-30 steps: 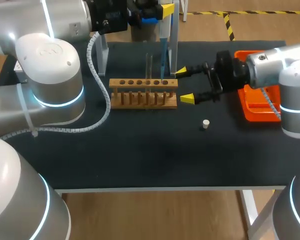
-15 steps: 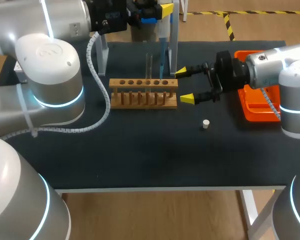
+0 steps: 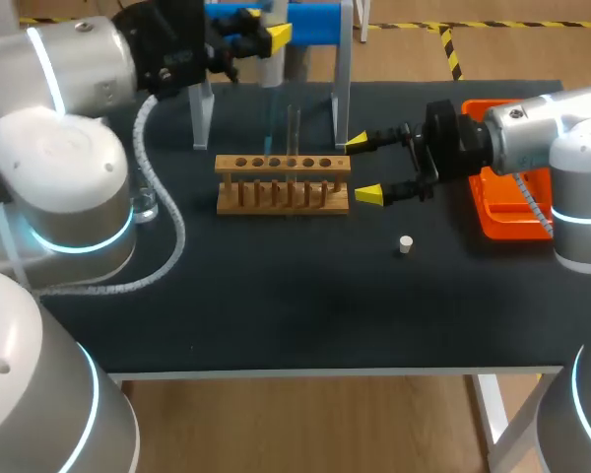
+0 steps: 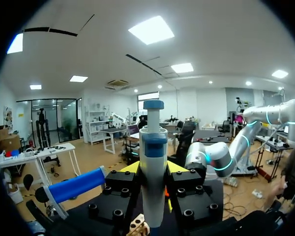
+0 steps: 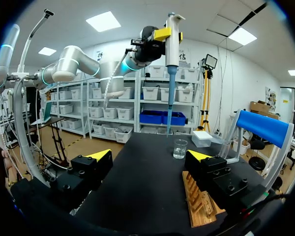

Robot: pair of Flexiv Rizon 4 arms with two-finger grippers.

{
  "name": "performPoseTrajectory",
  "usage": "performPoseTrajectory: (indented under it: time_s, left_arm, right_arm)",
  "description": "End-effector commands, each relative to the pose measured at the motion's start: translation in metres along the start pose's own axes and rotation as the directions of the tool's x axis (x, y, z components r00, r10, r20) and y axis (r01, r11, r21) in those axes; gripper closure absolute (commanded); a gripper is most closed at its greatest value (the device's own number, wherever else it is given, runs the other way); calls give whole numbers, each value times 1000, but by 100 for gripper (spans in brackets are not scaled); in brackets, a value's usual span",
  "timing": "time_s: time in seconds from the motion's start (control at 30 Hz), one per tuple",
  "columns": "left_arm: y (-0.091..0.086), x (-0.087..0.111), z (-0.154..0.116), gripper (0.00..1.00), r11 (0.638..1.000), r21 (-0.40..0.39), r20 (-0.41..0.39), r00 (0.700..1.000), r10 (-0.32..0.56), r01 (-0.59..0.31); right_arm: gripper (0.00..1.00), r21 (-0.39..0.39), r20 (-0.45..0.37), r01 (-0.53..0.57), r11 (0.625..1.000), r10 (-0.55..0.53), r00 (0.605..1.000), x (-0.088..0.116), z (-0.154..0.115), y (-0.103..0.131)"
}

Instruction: Invert the test tube, pick up the pipette, mount the tip to pipette, aspirate from beaker and dispense into the tube, eject the tip, return the pipette, and cap with the stopper.

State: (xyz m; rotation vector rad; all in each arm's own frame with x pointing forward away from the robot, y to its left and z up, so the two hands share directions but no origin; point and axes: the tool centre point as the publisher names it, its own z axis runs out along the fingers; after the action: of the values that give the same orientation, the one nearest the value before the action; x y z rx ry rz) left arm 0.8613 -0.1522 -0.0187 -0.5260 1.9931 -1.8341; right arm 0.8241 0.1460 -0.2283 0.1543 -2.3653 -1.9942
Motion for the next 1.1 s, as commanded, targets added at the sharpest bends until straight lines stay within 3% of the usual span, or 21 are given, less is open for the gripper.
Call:
performPoseTrajectory:
  time_s: [0.03,0.43,1.1]
  left_arm:
    - [11,-7,-48,100,1000,8,13,1000,4,-4]
    - [33,-46,-102,100,998,55,111,994,19,-25]
    - [62,-111,-142,100,996,79,157,987,17,-29]
  right_arm:
    - [0,2,-1,0,1000,0,1000,0,-1,0]
    - [0,2,-1,0,1000,0,1000,0,-1,0]
    - [0,2,-1,0,1000,0,1000,0,-1,0]
